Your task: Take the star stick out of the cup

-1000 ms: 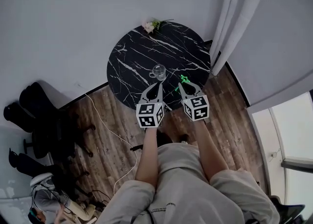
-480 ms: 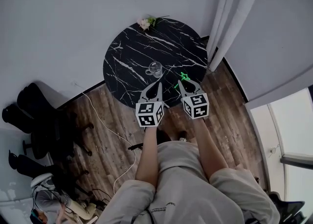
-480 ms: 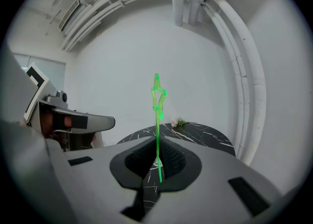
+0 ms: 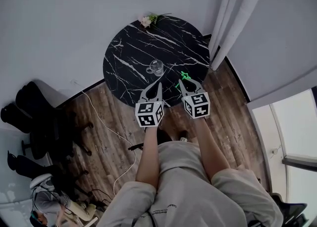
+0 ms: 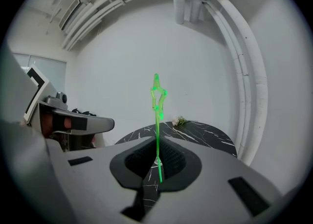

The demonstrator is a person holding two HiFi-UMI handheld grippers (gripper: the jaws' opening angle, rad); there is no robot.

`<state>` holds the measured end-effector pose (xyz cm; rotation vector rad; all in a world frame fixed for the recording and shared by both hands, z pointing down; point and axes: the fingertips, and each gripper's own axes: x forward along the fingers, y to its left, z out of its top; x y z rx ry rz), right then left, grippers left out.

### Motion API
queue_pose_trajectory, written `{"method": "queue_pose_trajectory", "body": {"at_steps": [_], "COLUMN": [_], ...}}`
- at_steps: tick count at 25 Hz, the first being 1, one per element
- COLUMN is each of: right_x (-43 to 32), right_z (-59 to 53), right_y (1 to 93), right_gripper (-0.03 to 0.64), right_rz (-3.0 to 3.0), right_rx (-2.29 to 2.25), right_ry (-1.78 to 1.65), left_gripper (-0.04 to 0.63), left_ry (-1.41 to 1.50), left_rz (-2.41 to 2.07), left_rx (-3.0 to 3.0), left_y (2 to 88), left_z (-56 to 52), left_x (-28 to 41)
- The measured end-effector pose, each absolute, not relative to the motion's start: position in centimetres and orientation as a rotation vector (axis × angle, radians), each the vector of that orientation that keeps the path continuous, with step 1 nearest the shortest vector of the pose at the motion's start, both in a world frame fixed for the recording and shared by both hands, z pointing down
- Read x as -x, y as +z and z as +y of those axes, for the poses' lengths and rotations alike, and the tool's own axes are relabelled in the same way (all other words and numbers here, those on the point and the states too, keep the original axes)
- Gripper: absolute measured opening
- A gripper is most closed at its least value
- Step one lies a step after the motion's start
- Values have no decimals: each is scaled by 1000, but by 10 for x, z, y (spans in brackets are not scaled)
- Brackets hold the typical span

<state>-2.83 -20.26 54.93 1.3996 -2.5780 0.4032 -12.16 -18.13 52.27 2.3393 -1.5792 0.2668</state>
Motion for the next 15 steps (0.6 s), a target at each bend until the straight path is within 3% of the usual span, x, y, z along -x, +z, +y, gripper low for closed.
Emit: {"method": "queue_pose_trajectory", "body": {"at_steps": [15], "right_x": [29], "right_z": [-200], "right_y": [553], "right_gripper": [43], "right_rz": [-2561], "right_rx": [-1411], "right_ry": [413], "left_gripper": [23], "left_ry": [253], "left_rz": [-1546], "left_rx": [-2336], "left_y": [530], "left_z": [-179], "left_x": [121]}}
